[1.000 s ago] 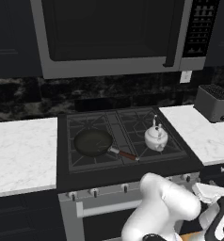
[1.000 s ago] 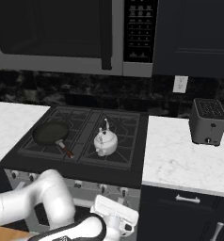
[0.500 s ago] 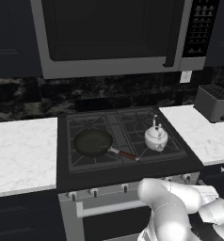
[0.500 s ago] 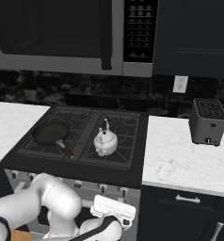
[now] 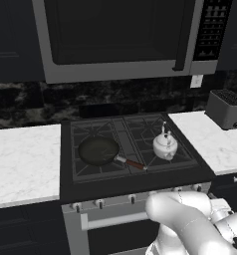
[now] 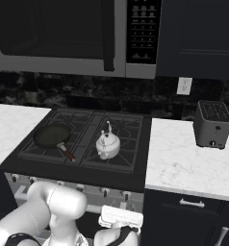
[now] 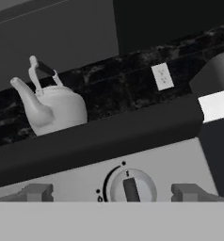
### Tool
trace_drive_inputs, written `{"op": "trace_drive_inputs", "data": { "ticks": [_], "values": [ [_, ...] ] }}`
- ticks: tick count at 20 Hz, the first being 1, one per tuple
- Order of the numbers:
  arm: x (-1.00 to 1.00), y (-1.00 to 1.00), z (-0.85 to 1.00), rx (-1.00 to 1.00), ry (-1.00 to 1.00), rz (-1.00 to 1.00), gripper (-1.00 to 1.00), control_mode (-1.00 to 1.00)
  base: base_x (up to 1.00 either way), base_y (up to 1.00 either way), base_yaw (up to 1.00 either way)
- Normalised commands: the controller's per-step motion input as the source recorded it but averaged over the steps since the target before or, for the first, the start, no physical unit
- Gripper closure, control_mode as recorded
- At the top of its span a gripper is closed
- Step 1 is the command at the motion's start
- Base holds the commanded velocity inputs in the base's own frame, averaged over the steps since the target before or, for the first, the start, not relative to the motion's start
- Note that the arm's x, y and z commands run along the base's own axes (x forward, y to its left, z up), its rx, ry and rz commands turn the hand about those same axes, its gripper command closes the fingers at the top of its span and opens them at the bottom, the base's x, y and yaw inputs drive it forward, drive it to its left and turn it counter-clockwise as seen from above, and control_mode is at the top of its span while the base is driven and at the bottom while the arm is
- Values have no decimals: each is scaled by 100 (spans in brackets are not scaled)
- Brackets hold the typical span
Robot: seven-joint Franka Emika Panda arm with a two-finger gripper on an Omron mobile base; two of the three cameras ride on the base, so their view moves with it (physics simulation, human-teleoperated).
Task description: Pick the kettle from the counter and place it on a stove burner. Then turn the burner on.
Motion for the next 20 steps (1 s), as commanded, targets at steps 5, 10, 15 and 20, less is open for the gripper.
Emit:
{"op": "trace_drive_inputs", "data": {
  "ticks": [5, 10, 15, 20],
  "values": [
    [25, -1, -3, 0, 0, 0, -100, -100, 0, 0, 0],
    [29, 0, 0, 0, 0, 0, -100, -100, 0, 0, 0],
    [38, -2, 0, 0, 0, 0, -100, -100, 0, 0, 0],
    [19, -6, 0, 0, 0, 1, -100, -100, 0, 0, 0]
  ]
}}
